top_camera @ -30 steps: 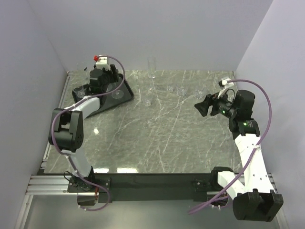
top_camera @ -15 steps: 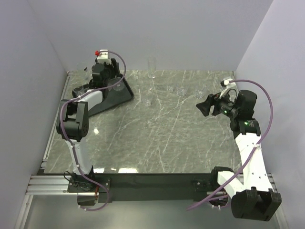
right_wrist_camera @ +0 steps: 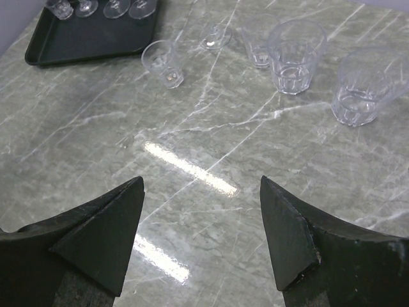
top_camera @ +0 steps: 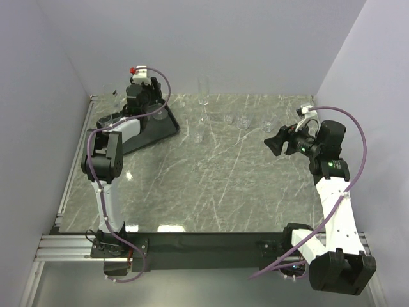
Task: Place the glasses into the tray
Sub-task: Place the glass into the tray
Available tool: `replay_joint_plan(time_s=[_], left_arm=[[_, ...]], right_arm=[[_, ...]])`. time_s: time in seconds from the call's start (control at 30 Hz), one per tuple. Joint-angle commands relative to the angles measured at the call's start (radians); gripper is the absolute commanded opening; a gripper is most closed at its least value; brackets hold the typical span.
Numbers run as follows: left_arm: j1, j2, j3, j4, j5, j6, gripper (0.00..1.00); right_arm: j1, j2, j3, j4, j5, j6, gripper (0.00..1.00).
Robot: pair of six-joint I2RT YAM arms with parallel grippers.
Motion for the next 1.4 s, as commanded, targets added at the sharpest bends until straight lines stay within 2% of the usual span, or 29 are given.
replay_joint_plan(time_s=[0.0, 0.83, 1.1, 1.37], left_arm=[[0.005, -0.010, 0.055, 0.116, 0.018, 0.015, 0.48], [0.007, -0.024, -0.029, 0.142, 0.021, 0.012, 0.58], [0.007, -0.045, -0.053, 0.146, 0.028, 0.007, 0.75], [0.007, -0.102, -0.109, 0.146, 0.062, -0.013, 0.81]], right_arm=[[-0.009, 0.002, 0.010, 0.014, -0.023, -0.014, 0.80], [-0.017, -0.007, 0.009, 0.013, -0.032, -0.017, 0.80], [-0.020, -0.009, 0.009, 0.014, -0.034, -0.018, 0.80], [-0.021, -0.019, 0.004, 0.016, -0.043, -0.021, 0.80]])
